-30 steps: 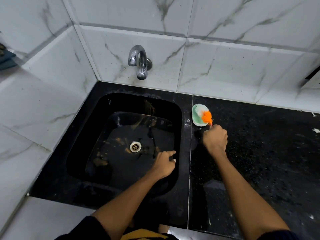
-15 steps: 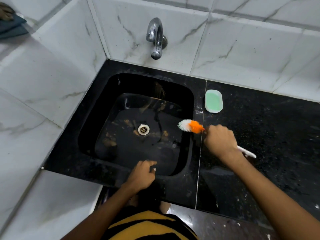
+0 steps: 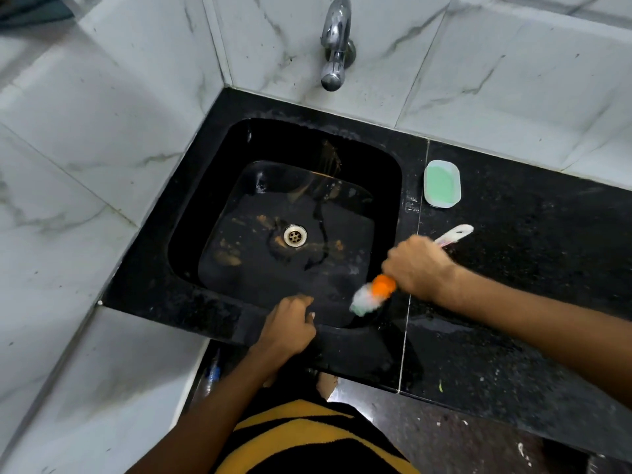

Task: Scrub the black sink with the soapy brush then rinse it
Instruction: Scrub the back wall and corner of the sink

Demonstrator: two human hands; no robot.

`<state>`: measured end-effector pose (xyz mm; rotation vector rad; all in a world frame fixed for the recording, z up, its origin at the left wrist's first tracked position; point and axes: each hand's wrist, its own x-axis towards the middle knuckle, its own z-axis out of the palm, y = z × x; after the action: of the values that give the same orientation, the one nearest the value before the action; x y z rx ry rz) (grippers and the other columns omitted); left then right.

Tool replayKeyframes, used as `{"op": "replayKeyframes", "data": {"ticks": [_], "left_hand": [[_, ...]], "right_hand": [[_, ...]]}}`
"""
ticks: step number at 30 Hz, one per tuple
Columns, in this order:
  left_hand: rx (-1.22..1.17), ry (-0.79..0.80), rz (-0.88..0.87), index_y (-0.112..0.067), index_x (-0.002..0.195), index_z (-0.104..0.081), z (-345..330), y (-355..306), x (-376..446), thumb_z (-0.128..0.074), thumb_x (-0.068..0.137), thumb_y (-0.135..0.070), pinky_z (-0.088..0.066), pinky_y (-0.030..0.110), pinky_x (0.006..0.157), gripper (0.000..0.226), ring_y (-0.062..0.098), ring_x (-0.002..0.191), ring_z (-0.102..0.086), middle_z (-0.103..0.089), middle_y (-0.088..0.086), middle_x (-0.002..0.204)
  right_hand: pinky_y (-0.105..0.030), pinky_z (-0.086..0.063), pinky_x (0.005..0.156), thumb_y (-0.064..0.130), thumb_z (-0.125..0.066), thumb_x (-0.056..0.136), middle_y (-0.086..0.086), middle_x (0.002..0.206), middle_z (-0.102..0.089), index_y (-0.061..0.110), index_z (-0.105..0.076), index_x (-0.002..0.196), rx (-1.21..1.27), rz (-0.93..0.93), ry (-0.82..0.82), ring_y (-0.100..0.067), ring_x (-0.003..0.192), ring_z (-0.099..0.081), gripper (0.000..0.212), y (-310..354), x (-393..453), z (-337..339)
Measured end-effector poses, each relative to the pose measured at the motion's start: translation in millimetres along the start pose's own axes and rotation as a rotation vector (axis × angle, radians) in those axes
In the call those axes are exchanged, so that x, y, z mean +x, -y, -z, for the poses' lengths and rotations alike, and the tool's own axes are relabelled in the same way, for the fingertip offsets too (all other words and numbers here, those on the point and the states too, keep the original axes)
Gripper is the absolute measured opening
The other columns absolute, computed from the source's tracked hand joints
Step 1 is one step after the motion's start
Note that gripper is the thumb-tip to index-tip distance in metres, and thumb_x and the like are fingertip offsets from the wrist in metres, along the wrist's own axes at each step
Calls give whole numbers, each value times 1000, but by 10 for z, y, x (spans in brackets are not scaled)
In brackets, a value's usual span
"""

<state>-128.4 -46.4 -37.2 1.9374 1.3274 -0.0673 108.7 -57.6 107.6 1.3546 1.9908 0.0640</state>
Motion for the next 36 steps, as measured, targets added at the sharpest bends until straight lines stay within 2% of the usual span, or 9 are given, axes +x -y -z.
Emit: {"op": "replayKeyframes", "data": {"ticks": [3, 8, 17, 19, 22, 29, 31, 34, 36], "left_hand": [[62, -77, 3, -14, 133, -62, 87, 24, -37, -58, 92, -21, -52, 39, 95, 42, 32, 119, -60, -65, 10, 131], [95, -195, 57, -10, 125, -66, 221, 124, -82, -67, 91, -26, -50, 37, 88, 37, 33, 114, -62, -67, 11, 123], [43, -228, 83, -13, 107, -72, 376, 305, -50, -77, 86, -32, -52, 37, 85, 29, 26, 108, -61, -67, 4, 112], [44, -254, 77, -11, 107, -72, 399, 318, -53, -80, 83, -30, -52, 38, 86, 31, 28, 108, -60, -68, 6, 112], [95, -351, 90, -11, 107, -72, 421, 368, -81, -82, 80, -26, -48, 43, 89, 33, 31, 106, -59, -65, 7, 111], [30, -565, 313, -15, 111, -65, 600, 673, -288, -79, 79, -19, -45, 44, 93, 35, 29, 109, -49, -52, 6, 114], [-19, -564, 342, -12, 113, -65, 632, 767, -333, -80, 81, -20, -47, 44, 95, 36, 29, 111, -48, -51, 6, 115], [-59, -564, 367, -10, 116, -63, 663, 873, -373, -81, 83, -23, -47, 45, 95, 39, 29, 112, -48, -50, 6, 116], [-90, -565, 396, -9, 119, -63, 669, 927, -385, -82, 83, -25, -48, 45, 95, 43, 29, 113, -49, -49, 6, 117]], "right_hand": [[-27, -28, 53, 14, -43, 96, 2, 98, -69, 23, -67, 96, 34, 178, 24, -20, 86, -67, 25, 459, 39, 1], [-32, -39, 59, 11, -39, 97, -3, 96, -67, 16, -65, 99, 129, 236, -1, -26, 85, -65, 26, 816, 90, 94], [-36, -46, 76, 17, -39, 95, -3, 109, -66, 20, -65, 109, 139, 250, 128, -28, 100, -64, 29, 240, -125, 189], [-37, -47, 74, 18, -40, 94, -5, 106, -66, 18, -64, 106, 220, 257, 106, -30, 97, -64, 28, 408, -119, 293], [-36, -38, 67, 18, -42, 94, -10, 105, -65, 13, -63, 104, 337, 290, 87, -33, 95, -63, 24, 769, 12, 427], [-35, -32, 60, 19, -48, 82, -10, 88, -63, 17, -50, 78, 554, 209, -31, -33, 79, -62, 5, 1214, 445, 532], [-35, -32, 60, 20, -45, 81, -9, 90, -64, 17, -57, 87, 533, 211, -62, -33, 79, -62, 14, 1207, 422, 430], [-34, -32, 60, 31, -32, 78, -7, 92, -65, 20, -62, 109, 526, 225, -92, -32, 81, -62, 44, 1060, 209, 232], [-33, -31, 62, 32, -30, 82, -7, 91, -64, 19, -60, 111, 539, 248, -76, -31, 81, -61, 43, 1031, 116, 180]]}}
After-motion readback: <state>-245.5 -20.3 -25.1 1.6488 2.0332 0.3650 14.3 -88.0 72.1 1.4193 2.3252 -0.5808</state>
